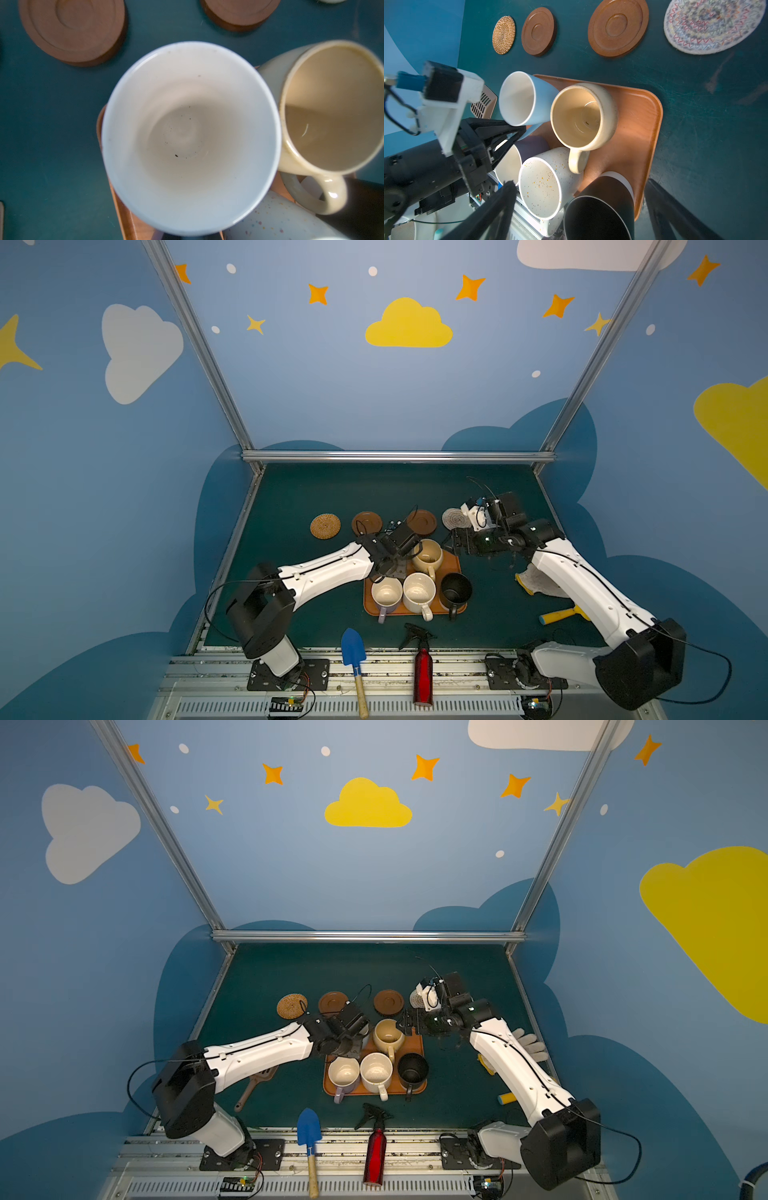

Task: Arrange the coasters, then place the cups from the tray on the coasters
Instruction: 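Lower the left gripper onto the white mug's rim and close it, then carry the white mug onto the rattan coaster with the left gripper while the right hovers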

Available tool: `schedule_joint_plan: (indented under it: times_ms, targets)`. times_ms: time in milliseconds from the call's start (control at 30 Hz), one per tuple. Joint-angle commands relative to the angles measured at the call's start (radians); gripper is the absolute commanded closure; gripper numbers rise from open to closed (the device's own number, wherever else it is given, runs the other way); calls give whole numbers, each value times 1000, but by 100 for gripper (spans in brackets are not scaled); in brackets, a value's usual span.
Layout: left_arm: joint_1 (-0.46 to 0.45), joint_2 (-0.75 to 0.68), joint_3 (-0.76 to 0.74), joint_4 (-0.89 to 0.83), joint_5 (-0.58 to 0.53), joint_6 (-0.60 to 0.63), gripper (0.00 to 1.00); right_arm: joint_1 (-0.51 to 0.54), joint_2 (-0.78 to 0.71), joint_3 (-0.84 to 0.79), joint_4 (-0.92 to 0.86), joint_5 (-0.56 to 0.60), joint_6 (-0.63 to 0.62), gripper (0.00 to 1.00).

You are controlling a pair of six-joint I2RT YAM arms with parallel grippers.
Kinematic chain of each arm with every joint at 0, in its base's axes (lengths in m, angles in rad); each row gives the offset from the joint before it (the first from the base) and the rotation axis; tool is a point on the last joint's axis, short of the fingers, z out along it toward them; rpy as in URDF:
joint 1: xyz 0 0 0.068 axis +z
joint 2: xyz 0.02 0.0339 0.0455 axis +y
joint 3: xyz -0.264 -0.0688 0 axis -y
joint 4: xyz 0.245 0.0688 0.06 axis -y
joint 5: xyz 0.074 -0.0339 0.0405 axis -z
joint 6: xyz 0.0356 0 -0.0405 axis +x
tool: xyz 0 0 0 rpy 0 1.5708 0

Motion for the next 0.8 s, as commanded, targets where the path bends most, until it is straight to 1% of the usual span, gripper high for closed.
schedule_joint_plan:
  times_ms: [0, 167, 267, 367, 467, 567, 667, 767]
  targets:
    - [0, -70, 20, 16, -52, -5, 96, 7, 10, 24, -6, 12, -5, 4]
    - [2, -107, 17, 7, -81, -18, 96, 8, 5, 26, 14, -11, -3, 4]
    - [16, -133, 17, 11, -81, -2, 96, 21, -20, 19, 63, -59, -3, 4]
    - [38, -155, 28, 12, -80, 19, 96, 49, -44, 23, 101, -67, 2, 4]
    - [84, -174, 40, -1, -70, 41, 96, 76, -45, 50, 115, -66, 15, 4]
    - [154, -196, 47, -11, -42, 69, 96, 107, -26, 74, 128, -71, 23, 4]
    - [232, -214, 50, -16, -27, 110, 96, 147, 5, 96, 144, -72, 41, 4]
    - [325, -216, 47, -2, 31, 153, 96, 204, 44, 136, 147, -54, 64, 4]
